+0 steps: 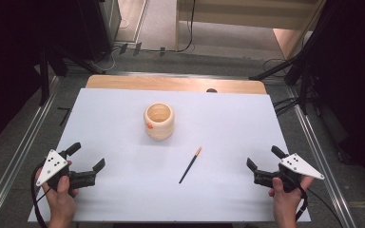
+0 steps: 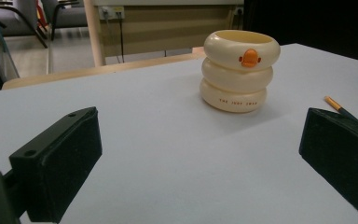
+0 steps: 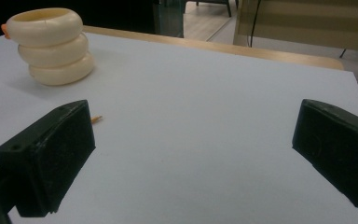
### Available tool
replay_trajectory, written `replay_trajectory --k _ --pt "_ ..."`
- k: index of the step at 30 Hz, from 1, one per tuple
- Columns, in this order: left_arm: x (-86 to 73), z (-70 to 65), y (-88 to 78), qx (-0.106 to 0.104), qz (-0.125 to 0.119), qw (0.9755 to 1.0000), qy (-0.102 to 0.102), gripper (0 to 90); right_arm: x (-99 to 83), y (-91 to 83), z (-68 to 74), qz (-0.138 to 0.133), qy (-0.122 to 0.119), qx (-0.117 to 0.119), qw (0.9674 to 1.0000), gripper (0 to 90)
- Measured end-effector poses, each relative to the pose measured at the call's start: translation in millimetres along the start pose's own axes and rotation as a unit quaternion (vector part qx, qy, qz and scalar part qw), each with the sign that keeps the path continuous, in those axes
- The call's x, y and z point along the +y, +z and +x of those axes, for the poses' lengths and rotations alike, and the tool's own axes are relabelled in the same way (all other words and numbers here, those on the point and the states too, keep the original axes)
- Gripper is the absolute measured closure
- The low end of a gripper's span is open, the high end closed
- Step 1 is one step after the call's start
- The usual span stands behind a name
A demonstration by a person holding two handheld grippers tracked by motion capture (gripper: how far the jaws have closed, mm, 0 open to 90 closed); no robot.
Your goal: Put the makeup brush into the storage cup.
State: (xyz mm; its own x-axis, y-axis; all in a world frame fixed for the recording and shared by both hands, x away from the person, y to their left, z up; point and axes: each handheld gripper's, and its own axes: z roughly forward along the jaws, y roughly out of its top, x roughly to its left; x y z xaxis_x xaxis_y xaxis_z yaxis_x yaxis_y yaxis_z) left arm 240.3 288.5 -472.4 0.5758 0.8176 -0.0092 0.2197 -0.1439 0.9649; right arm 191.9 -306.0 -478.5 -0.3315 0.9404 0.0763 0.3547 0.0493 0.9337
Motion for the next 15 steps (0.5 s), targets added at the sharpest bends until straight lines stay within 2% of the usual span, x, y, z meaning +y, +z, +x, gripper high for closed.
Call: replay_trajectory --k 3,7,15 --pt "-0.2 -1.3 1.2 -0.002 0.002 1.0000 0.002 0.0 0.7 1.4 1.0 0.006 0.004 0.003 1.0000 0.0" --pt "-0.2 -1.5 1.5 -0.003 0.002 1.0000 0.003 0.0 1.5 3.4 3.8 0.014 -0.001 0.019 0.9997 0.0" --pt "0.4 -3.4 -0.8 -0.001 -0.002 0.9999 0.011 0.0 6.2 11.5 12.5 0.037 -0.007 0.019 0.9991 0.2"
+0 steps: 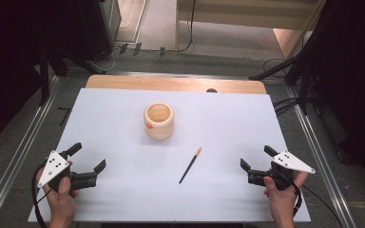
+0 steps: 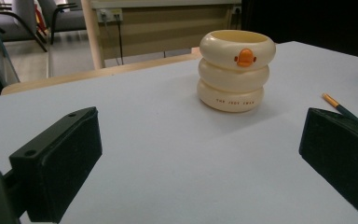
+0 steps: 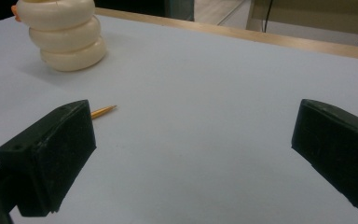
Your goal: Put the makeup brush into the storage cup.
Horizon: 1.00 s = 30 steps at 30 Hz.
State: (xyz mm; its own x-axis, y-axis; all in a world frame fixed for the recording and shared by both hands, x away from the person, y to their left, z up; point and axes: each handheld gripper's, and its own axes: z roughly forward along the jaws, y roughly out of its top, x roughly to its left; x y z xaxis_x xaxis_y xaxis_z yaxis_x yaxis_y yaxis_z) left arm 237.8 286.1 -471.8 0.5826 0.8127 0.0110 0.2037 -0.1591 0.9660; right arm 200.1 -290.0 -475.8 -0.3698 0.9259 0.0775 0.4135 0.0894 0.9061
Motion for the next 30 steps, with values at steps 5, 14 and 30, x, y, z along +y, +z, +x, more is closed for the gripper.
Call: replay_trajectory --k 5,14,30 --pt "0.2 0.6 1.5 0.002 0.001 1.0000 -0.002 0.0 3.3 7.8 6.8 0.013 0.005 0.004 0.9999 1.1" --pt "0.1 -3.8 7.1 -0.007 0.009 0.9999 0.006 0.0 9.0 16.3 19.2 0.041 -0.006 0.015 0.9990 1.2" --pt "-0.7 -2.9 7.7 -0.007 0.014 0.9999 0.003 0.0 19.6 41.5 45.7 0.093 -0.011 0.035 0.9950 5.1"
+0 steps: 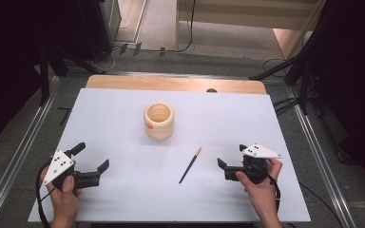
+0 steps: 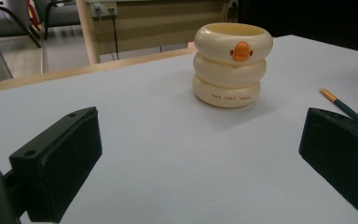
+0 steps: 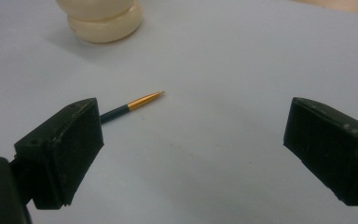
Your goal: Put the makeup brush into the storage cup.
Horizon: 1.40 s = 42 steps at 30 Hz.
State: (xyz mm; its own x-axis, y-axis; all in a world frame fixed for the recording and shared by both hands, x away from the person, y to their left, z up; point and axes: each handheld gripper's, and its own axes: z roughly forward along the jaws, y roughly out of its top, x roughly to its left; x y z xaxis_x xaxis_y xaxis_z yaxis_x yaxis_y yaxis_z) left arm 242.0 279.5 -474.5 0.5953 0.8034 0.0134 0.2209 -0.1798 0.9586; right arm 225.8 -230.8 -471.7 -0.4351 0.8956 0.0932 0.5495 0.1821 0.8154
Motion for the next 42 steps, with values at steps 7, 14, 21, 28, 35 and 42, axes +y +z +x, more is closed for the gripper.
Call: replay_trajectory --k 7,14,21,28,35,42 --pt "-1.4 0.3 0.4 0.000 0.002 1.0000 -0.006 0.0 6.5 13.3 12.5 0.030 -0.008 0.005 0.9995 6.9" --pt "-1.7 1.4 0.3 0.001 0.001 1.0000 -0.008 0.0 17.2 26.8 26.5 0.051 -0.016 0.004 0.9986 9.6" --pt "-2.4 1.8 0.7 -0.001 0.005 1.0000 -0.008 0.0 25.7 38.7 38.0 0.085 -0.022 0.004 0.9962 10.0" --pt "-2.4 0.8 1.2 -0.003 0.006 0.9999 -0.011 0.0 32.0 49.2 45.8 0.112 -0.028 0.001 0.9933 10.5" --pt "-2.3 0.4 1.3 -0.003 0.007 0.9999 -0.008 0.0 38.3 58.4 54.2 0.140 -0.034 0.001 0.9895 12.3" --pt "-2.1 0.6 1.2 -0.003 0.008 0.9999 -0.009 0.0 42.4 68.6 61.9 0.169 -0.024 -0.007 0.9853 14.6"
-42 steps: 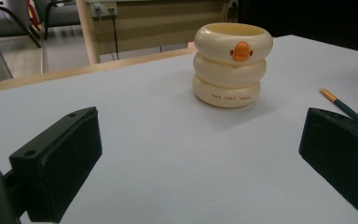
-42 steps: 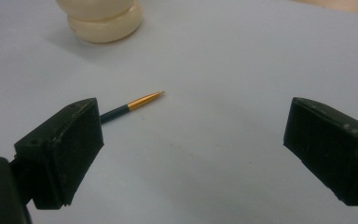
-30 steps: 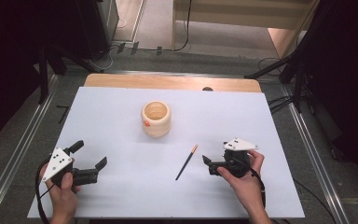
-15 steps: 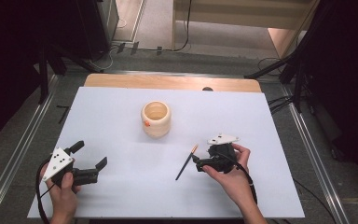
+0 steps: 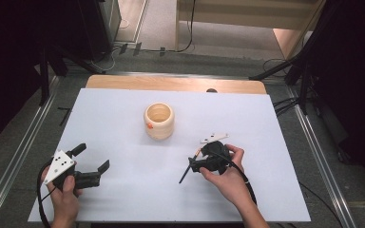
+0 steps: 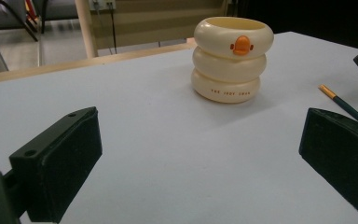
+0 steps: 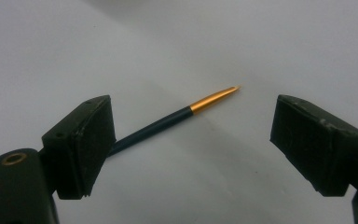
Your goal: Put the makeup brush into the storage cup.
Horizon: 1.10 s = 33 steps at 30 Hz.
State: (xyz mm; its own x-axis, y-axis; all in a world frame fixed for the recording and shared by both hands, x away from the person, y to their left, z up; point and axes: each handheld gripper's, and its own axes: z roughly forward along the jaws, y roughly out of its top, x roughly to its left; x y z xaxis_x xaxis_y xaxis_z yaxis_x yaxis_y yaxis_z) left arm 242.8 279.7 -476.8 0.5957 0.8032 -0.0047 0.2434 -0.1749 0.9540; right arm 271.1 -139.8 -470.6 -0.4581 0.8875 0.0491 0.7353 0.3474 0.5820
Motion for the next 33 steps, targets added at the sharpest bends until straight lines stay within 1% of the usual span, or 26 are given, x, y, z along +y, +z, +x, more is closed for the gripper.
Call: replay_trajectory --k 3,4,5,6,7,8,9,11,12,14,15,18,20,21,23,24,27,33 --pt "0.1 -0.1 0.1 -0.001 0.001 1.0000 0.002 0.0 1.4 1.5 1.1 0.005 0.001 -0.002 1.0000 15.8" --pt "0.1 -0.3 0.3 -0.002 0.000 1.0000 0.001 0.0 2.5 2.9 2.8 0.012 0.008 -0.003 0.9999 16.5" --pt "0.2 -0.7 0.3 -0.002 0.000 1.0000 0.001 0.0 2.5 2.9 2.8 0.012 0.008 -0.003 0.9999 16.5" --pt "0.2 -0.8 0.3 -0.001 0.000 1.0000 0.002 0.0 3.0 3.4 3.4 0.017 0.012 -0.006 0.9998 16.9" --pt "0.2 -0.8 0.2 -0.002 0.000 1.0000 0.002 0.0 3.3 4.1 3.7 0.018 0.012 -0.002 0.9998 17.0" --pt "0.2 -0.7 0.2 -0.001 0.000 1.0000 0.001 0.0 4.0 5.8 5.0 0.027 0.013 -0.001 0.9996 17.3" --pt "0.2 -0.7 0.2 -0.001 0.000 1.0000 0.001 0.0 4.0 5.8 5.0 0.027 0.013 -0.001 0.9996 17.3" --pt "0.1 -0.8 0.3 -0.002 0.001 1.0000 0.002 0.0 4.3 6.9 6.5 0.036 0.008 -0.003 0.9993 19.6" --pt "0.0 -0.8 0.3 -0.003 0.001 1.0000 0.002 0.0 4.4 7.6 7.6 0.038 0.010 -0.005 0.9992 20.1" --pt "0.0 -1.3 0.6 -0.003 0.001 1.0000 0.001 0.0 4.2 9.1 8.5 0.041 0.005 -0.012 0.9991 21.0" --pt "0.1 -1.7 0.6 -0.004 0.001 1.0000 0.002 0.0 3.8 11.5 8.6 0.046 -0.001 -0.023 0.9987 22.5" --pt "0.3 -1.9 0.3 -0.006 0.001 1.0000 0.003 0.0 3.6 13.5 9.3 0.053 -0.001 -0.027 0.9982 22.9" --pt "-0.1 -1.4 0.6 -0.005 0.001 1.0000 0.001 0.0 4.1 15.0 10.1 0.058 0.001 -0.027 0.9979 23.6" --pt "-0.2 -1.3 0.7 -0.006 0.001 1.0000 0.001 0.0 4.5 15.5 11.1 0.062 0.006 -0.025 0.9977 23.6" --pt "-0.4 -1.4 0.8 -0.006 0.002 1.0000 0.000 0.0 5.2 16.5 12.2 0.069 0.009 -0.019 0.9974 25.1" --pt "-0.6 -1.3 0.9 -0.006 0.003 1.0000 0.000 0.0 5.4 16.9 13.3 0.073 0.013 -0.021 0.9970 25.0" --pt "-1.0 -1.8 2.2 -0.006 0.004 1.0000 -0.001 0.0 5.4 18.9 15.7 0.083 0.010 -0.023 0.9962 26.5" --pt "-0.7 -3.6 2.0 -0.008 0.006 1.0000 0.002 0.0 8.5 18.0 17.8 0.110 0.030 -0.015 0.9933 28.5"
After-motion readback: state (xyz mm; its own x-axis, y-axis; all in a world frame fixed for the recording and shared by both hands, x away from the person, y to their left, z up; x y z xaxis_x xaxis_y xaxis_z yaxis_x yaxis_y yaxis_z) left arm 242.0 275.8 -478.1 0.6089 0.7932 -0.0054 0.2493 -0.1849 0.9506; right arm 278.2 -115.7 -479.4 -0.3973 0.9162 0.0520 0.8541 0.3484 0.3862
